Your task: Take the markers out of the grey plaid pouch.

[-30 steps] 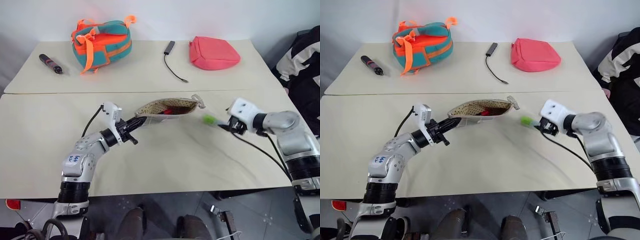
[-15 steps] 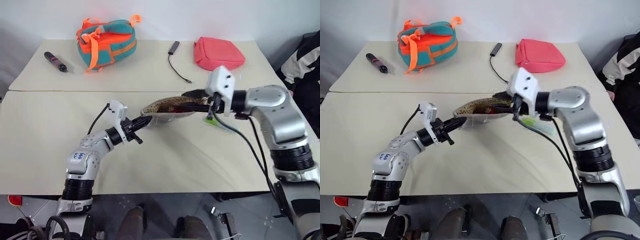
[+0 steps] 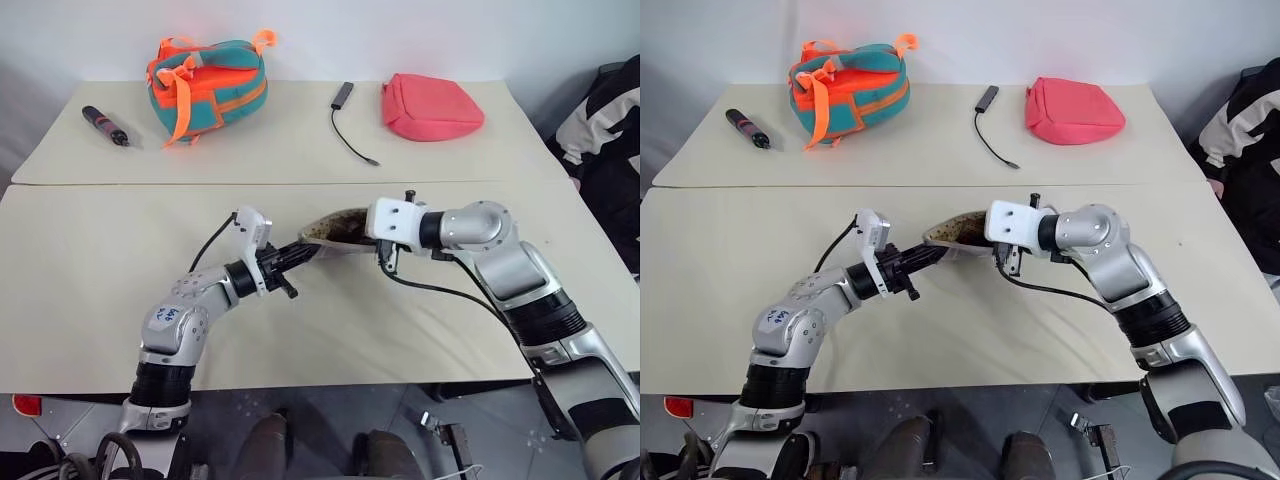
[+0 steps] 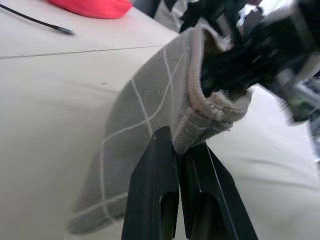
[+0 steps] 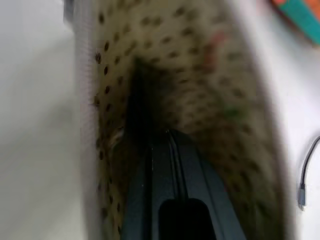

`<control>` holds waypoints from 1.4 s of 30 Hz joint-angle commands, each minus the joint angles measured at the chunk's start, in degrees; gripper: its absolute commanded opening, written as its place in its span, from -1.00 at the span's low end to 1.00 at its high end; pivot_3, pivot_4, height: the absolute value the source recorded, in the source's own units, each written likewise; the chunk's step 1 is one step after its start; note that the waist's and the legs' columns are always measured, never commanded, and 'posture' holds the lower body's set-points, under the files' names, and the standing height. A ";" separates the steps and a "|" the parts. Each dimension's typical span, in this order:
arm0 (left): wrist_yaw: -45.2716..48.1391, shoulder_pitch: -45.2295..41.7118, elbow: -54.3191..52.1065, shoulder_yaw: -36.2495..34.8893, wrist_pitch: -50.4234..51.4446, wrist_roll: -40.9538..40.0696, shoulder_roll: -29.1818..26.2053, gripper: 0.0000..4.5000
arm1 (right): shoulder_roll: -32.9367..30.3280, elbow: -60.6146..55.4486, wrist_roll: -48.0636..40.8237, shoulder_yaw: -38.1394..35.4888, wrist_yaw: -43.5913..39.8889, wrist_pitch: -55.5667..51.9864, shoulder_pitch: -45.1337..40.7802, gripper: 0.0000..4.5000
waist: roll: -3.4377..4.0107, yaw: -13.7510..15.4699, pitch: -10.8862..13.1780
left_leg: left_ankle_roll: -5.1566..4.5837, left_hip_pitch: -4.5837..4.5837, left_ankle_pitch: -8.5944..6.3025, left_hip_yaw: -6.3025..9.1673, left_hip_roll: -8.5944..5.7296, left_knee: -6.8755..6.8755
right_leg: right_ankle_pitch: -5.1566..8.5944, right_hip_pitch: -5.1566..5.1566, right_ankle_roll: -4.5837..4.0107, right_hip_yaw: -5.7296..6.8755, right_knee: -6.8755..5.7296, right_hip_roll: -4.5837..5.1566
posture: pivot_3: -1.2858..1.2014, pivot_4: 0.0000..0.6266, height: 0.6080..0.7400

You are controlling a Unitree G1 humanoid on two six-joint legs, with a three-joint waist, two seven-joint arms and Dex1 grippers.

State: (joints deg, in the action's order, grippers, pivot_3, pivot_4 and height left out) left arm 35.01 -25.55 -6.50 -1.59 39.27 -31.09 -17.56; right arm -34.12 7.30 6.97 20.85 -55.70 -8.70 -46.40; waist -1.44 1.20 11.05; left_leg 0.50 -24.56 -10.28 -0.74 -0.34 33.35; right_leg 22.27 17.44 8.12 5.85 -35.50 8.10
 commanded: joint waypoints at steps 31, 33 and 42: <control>0.32 5.35 -4.73 -3.44 16.09 -14.07 -4.52 -1.00 | -4.88 -16.57 2.15 9.79 -23.00 -15.87 -1.10 -0.01 | 0.00 0.07 0.00 | 0.11 0.05 -0.08 0.00 0.07 0.08 | 0.00 -0.03 -0.03 -0.11 0.09 -0.10 | 0.03 -0.52 1.00; -0.03 5.65 -5.30 -2.95 15.17 -13.35 -4.62 -1.00 | -4.10 -15.20 2.92 10.02 -21.80 -14.50 -1.01 -0.01 | 0.00 -0.07 0.00 | 0.12 0.05 -0.08 0.00 0.07 0.11 | 0.00 -0.02 -0.04 -0.12 0.19 -0.10 | 0.03 -0.52 1.00; -0.36 5.55 -5.23 -2.81 15.79 -14.29 -4.88 -1.00 | 0.12 -6.54 7.96 10.03 -14.03 -6.89 -2.65 -0.01 | -0.01 -0.13 -0.01 | 0.21 0.17 -0.14 -0.01 0.15 0.14 | -0.01 -0.03 -0.09 -0.30 0.16 -0.29 | 0.03 -0.52 1.00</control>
State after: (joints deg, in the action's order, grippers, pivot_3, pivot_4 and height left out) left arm 34.68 -19.97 -10.81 -4.06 55.34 -45.53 -21.97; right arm -34.35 0.49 13.98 31.20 -70.55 -16.17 -48.50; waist -1.45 1.07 11.04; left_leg 0.71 -24.38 -10.42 -0.74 -0.19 33.49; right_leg 22.26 17.42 8.02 5.54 -35.35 7.79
